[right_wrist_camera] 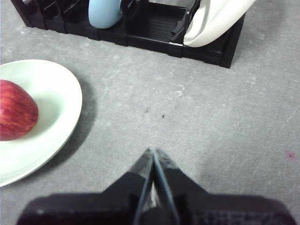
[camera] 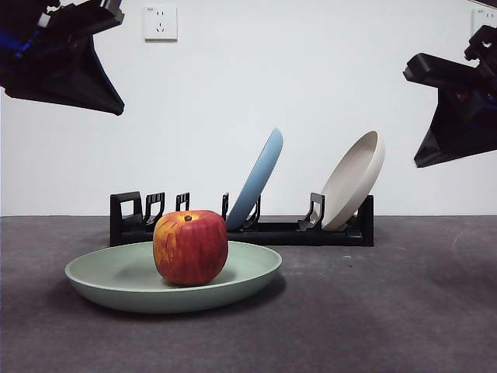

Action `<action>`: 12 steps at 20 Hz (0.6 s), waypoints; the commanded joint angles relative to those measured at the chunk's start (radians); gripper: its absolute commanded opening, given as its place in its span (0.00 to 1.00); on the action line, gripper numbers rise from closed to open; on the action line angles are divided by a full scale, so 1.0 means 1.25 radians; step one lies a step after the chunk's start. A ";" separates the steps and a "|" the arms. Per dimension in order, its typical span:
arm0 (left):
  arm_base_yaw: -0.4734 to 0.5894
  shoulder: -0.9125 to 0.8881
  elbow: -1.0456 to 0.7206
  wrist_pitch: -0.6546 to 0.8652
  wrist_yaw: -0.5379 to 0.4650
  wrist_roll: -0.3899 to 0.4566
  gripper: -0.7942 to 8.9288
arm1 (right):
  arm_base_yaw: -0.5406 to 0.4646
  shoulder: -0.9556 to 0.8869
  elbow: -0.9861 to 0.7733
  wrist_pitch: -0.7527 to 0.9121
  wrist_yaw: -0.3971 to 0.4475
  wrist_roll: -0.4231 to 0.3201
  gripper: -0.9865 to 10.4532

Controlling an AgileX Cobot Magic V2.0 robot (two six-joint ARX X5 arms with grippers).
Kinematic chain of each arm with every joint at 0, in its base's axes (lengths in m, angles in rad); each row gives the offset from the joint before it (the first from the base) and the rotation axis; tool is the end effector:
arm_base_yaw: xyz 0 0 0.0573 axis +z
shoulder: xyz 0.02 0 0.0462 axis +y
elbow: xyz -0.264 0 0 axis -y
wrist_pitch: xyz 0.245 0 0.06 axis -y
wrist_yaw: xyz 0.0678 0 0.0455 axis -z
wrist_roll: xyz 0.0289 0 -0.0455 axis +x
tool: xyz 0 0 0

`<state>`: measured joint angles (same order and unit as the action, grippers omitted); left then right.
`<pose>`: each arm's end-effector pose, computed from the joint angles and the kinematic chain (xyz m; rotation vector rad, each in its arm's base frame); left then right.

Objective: Take the green plate from the plate rack,put the plate on the table,take the apple from the table,put the apple in the plate

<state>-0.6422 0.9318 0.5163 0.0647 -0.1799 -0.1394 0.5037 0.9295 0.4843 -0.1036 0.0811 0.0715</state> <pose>0.1643 -0.1164 0.2383 0.0057 0.3552 -0.4334 0.1688 0.0904 0.2133 -0.0906 0.5433 0.3924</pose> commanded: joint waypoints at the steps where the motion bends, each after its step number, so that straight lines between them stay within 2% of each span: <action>1: 0.002 0.001 -0.004 -0.003 0.000 0.009 0.08 | 0.000 -0.002 -0.003 0.004 0.002 0.008 0.08; 4: 0.007 -0.059 -0.004 -0.064 -0.003 0.009 0.08 | 0.000 -0.002 -0.003 0.004 0.002 0.008 0.08; 6: 0.012 -0.149 -0.004 -0.132 -0.002 0.063 0.08 | 0.000 -0.002 -0.003 0.004 0.002 0.008 0.08; 8: 0.034 -0.244 -0.004 -0.161 -0.001 0.087 0.08 | 0.000 -0.002 -0.003 0.004 0.002 0.008 0.08; 12: 0.144 -0.410 -0.020 -0.193 -0.001 0.152 0.08 | 0.000 -0.002 -0.003 0.004 0.002 0.008 0.08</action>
<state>-0.4763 0.4248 0.5083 -0.1726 -0.1799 0.0082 0.5037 0.9291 0.4843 -0.1040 0.0814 0.0715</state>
